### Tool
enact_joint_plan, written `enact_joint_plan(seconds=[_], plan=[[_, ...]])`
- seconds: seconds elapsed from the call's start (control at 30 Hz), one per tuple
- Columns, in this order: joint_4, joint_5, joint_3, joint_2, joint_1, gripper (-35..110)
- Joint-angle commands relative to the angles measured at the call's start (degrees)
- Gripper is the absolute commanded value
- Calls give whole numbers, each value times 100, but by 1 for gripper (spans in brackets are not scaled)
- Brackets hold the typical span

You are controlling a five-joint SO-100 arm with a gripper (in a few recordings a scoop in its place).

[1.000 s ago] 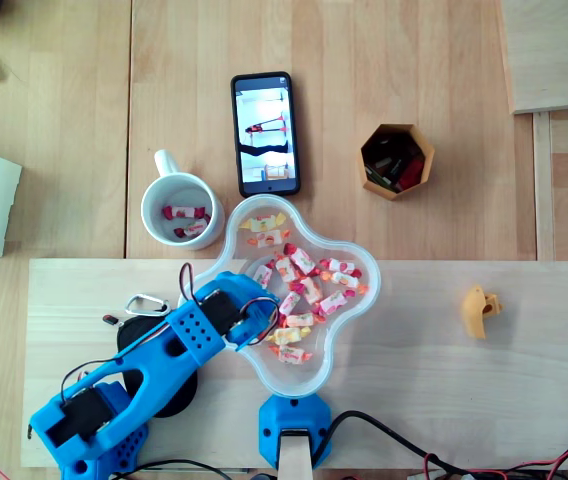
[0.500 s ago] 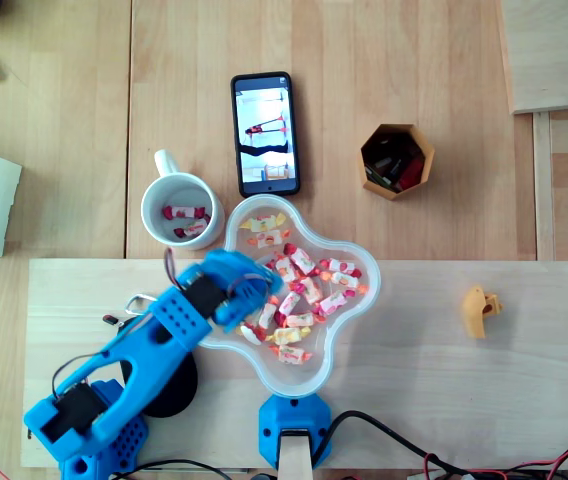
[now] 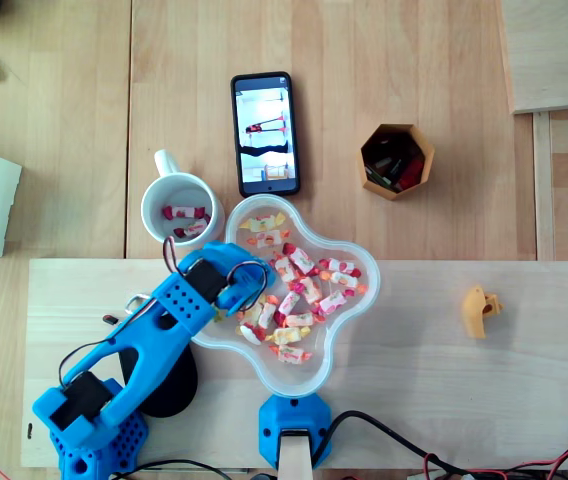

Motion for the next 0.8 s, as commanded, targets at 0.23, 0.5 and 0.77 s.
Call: enact_joint_plan(seconds=[0.23,0.5,0.77], plan=[[53,70,-70,70,510,24],[53,-70,-88,-158,510,24],[53,-70,-79,-185,501,24]])
